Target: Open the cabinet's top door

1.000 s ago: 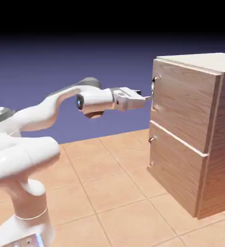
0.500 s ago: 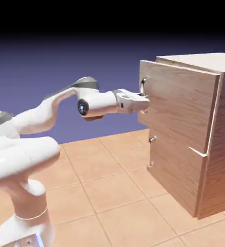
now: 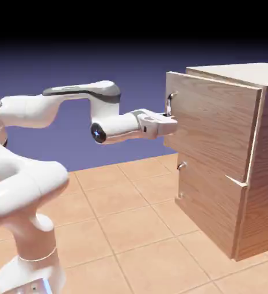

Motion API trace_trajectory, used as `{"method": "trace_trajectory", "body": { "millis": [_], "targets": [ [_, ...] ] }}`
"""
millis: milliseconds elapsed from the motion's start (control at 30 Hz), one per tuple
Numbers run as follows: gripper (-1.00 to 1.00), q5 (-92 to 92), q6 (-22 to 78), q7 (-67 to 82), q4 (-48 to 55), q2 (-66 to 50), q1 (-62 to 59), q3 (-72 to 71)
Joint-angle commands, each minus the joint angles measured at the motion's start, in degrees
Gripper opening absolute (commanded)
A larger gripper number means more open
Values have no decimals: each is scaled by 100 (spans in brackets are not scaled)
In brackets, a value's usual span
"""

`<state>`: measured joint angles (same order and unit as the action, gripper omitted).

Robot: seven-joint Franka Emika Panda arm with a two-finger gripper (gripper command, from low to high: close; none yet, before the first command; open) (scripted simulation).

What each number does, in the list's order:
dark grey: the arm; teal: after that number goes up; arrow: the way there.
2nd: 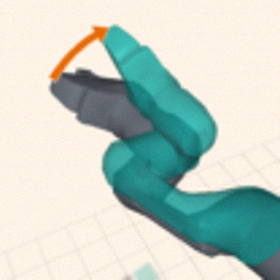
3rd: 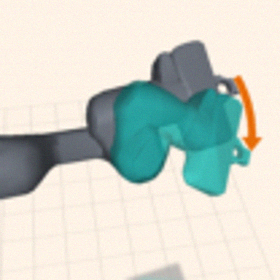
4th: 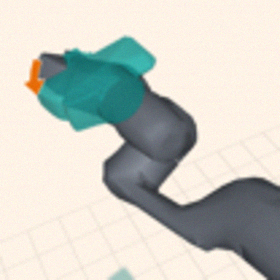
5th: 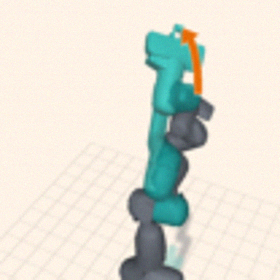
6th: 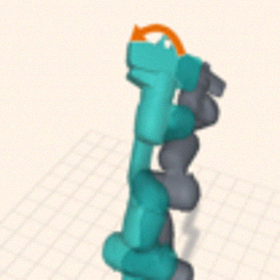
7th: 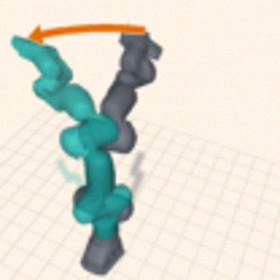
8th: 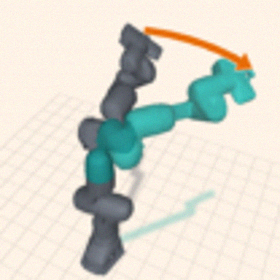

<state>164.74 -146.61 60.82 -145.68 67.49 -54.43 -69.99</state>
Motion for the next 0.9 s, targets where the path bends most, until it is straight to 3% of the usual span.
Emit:
{"method": "trace_trajectory", "body": {
  "millis": [0, 400, 867],
  "targets": [
    [-100, 34, -86, 237, 28, -208, 86, 83],
    [-100, 130, -156, 2997, -447, -2236, 2257, 2157],
    [-100, 223, -379, 5124, -701, -3079, 5104, 5064]
  ]
}}
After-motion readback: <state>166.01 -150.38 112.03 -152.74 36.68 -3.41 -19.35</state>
